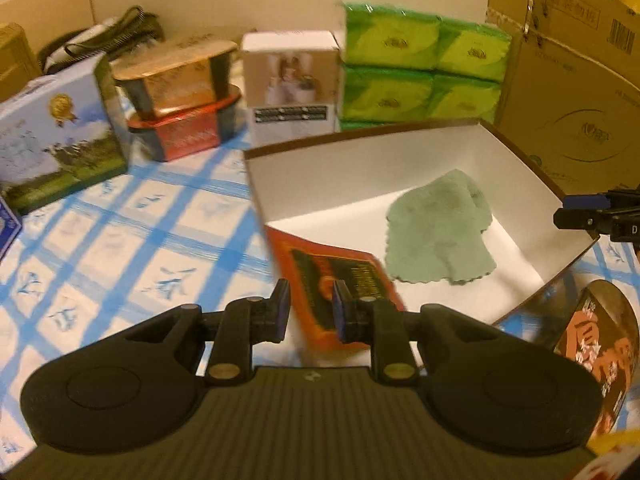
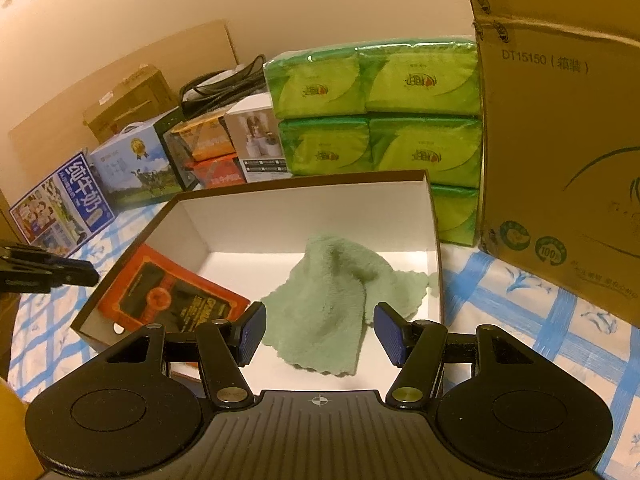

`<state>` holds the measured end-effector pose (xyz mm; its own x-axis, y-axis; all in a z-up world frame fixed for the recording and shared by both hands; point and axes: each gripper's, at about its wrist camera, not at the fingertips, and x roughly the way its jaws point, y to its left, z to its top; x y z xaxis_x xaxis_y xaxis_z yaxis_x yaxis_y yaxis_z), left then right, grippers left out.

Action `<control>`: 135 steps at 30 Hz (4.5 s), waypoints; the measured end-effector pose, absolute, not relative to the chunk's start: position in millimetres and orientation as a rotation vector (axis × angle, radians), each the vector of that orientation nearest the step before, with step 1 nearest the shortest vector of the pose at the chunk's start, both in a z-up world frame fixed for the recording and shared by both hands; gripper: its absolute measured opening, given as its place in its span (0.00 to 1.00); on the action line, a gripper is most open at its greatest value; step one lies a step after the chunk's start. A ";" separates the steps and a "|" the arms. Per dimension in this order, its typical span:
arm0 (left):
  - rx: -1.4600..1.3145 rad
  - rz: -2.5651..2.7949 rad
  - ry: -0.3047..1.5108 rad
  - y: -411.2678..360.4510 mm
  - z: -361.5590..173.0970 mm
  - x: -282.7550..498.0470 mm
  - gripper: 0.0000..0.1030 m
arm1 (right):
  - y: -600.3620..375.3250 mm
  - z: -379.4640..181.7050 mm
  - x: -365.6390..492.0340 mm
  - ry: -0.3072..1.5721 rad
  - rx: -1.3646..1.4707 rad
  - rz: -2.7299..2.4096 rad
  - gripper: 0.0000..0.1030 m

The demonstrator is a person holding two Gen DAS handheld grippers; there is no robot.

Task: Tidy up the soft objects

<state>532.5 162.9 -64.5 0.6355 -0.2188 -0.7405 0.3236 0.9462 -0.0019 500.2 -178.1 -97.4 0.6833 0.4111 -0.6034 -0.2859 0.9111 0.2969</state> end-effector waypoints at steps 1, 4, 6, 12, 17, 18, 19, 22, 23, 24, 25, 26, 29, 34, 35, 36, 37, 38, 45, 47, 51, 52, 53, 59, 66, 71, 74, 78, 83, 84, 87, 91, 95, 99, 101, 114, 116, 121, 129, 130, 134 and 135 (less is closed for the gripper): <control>0.134 -0.304 0.817 167.0 -62.3 529.0 0.19 | -177.9 -97.1 498.5 0.720 0.183 0.396 0.59; 0.102 -0.272 0.797 181.2 -55.8 516.1 0.19 | -179.5 -94.3 491.3 0.727 0.198 0.403 0.59; 0.084 -0.252 0.782 190.9 -50.4 502.2 0.19 | -183.5 -88.6 480.2 0.712 0.218 0.417 0.59; 0.056 -0.155 0.768 216.3 -33.4 435.8 0.20 | -200.5 -65.6 433.6 0.664 0.273 0.445 0.59; 0.041 -0.081 0.780 220.9 -19.7 369.8 0.23 | -205.9 -44.8 381.5 0.640 0.251 0.470 0.59; 0.030 -0.075 0.781 220.5 -16.8 356.2 0.24 | -205.7 -40.9 370.2 0.637 0.243 0.479 0.59; 0.017 -0.069 0.786 219.4 -13.7 342.0 0.24 | -205.0 -37.2 358.7 0.636 0.235 0.491 0.59; 0.014 -0.041 0.779 211.2 -5.5 301.1 0.25 | -201.4 -29.8 325.8 0.635 0.203 0.528 0.59; 0.011 -0.037 0.773 208.0 -3.3 290.1 0.27 | -199.7 -29.2 315.7 0.636 0.195 0.540 0.59; 0.004 -0.029 0.771 204.4 -1.2 276.2 0.27 | -198.1 -28.0 306.1 0.639 0.189 0.551 0.59; -0.002 -0.023 0.773 201.3 0.1 265.7 0.27 | -196.7 -27.2 294.9 0.645 0.184 0.562 0.59; -0.007 -0.021 0.772 198.2 1.1 254.2 0.27 | -195.9 -28.1 285.5 0.649 0.183 0.569 0.59; -0.023 -0.013 0.772 185.4 0.6 221.7 0.29 | -194.4 -33.7 257.1 0.673 0.190 0.602 0.59; -0.077 0.016 0.787 168.7 -7.9 172.5 0.30 | -186.4 -50.5 213.8 0.731 0.156 0.650 0.59; -0.088 0.022 0.792 165.3 -10.3 163.7 0.30 | -184.6 -54.0 207.3 0.742 0.147 0.661 0.59; -0.096 0.026 0.797 163.4 -13.0 157.4 0.30 | -182.2 -57.5 199.2 0.751 0.137 0.674 0.59; -0.102 0.030 0.801 159.8 -15.9 149.4 0.30 | -179.8 -61.2 191.4 0.761 0.126 0.689 0.59; -0.102 0.038 0.805 155.8 -19.2 141.8 0.30 | -177.3 -64.6 184.5 0.767 0.116 0.701 0.59; -0.069 0.077 0.858 132.3 -51.1 108.2 0.34 | -152.9 -89.4 151.8 0.820 0.028 0.769 0.59; -0.063 0.072 0.882 126.3 -61.8 104.4 0.34 | -147.6 -95.9 147.0 0.837 0.018 0.776 0.59; -0.056 0.041 0.906 112.7 -80.0 100.1 0.36 | -140.7 -108.7 142.8 0.858 -0.024 0.766 0.59; -0.047 0.035 0.906 108.3 -84.3 99.9 0.36 | -140.1 -111.7 142.5 0.864 -0.030 0.762 0.59; -0.039 0.030 0.908 104.7 -87.7 99.9 0.37 | -140.2 -114.1 142.9 0.870 -0.034 0.758 0.59; 0.035 -0.024 0.910 80.0 -104.2 104.8 0.40 | -142.4 -123.8 146.8 0.884 -0.046 0.733 0.59; 0.040 -0.033 0.915 75.9 -114.7 113.4 0.40 | -136.2 -130.5 150.8 0.862 -0.070 0.749 0.59; 0.044 -0.016 0.923 80.3 -119.6 123.1 0.40 | -118.7 -135.6 155.5 0.840 -0.095 0.776 0.59; 0.027 -0.008 0.924 84.9 -121.1 128.7 0.40 | -108.6 -137.5 162.7 0.822 -0.088 0.788 0.57; 0.004 0.002 0.921 90.0 -121.9 137.7 0.40 | -93.5 -142.1 172.6 0.814 -0.100 0.813 0.49; -0.013 0.016 0.921 95.8 -125.3 146.5 0.40 | -77.6 -149.0 181.2 0.809 -0.114 0.840 0.46; -0.017 0.017 0.923 97.0 -126.4 148.2 0.40 | -74.5 -151.0 182.7 0.811 -0.118 0.843 0.46; -0.025 0.022 0.933 99.5 -129.3 151.8 0.40 | -67.9 -156.4 188.0 0.816 -0.118 0.842 0.45; -0.036 0.030 0.940 101.8 -131.9 154.6 0.40 | -63.6 -159.6 196.4 0.828 -0.099 0.839 0.41; -0.039 0.035 0.941 103.1 -132.2 155.1 0.40 | -58.2 -159.9 199.5 0.831 -0.100 0.850 0.28; -0.040 0.040 0.936 103.1 -130.5 154.6 0.40 | -56.9 -157.2 195.9 0.804 -0.123 0.857 0.18; -0.040 0.040 0.933 103.2 -129.0 154.0 0.40 | -59.0 -154.3 193.6 0.789 -0.127 0.857 0.15; -0.023 -0.025 0.868 92.1 -112.4 160.0 0.41 | -124.0 -116.0 187.6 0.736 0.042 0.775 0.11; -0.011 -0.036 0.859 88.8 -112.3 166.5 0.43 | -135.0 -114.6 189.8 0.744 0.051 0.733 0.11; -0.005 -0.065 0.836 85.5 -113.5 187.0 0.52 | -168.9 -112.5 198.8 0.762 0.066 0.622 0.11; -0.010 -0.103 0.809 87.2 -122.0 224.8 0.57 | -208.3 -113.7 211.4 0.770 0.113 0.511 0.11; -0.010 -0.100 0.811 87.4 -124.3 230.5 0.57 | -211.3 -113.3 212.1 0.770 0.118 0.505 0.11; -0.030 -0.101 0.805 88.4 -128.0 243.0 0.54 | -219.5 -111.4 213.4 0.767 0.124 0.490 0.11; -0.033 -0.103 0.804 88.0 -128.0 244.6 0.48 | -220.0 -111.3 213.0 0.767 0.125 0.487 0.11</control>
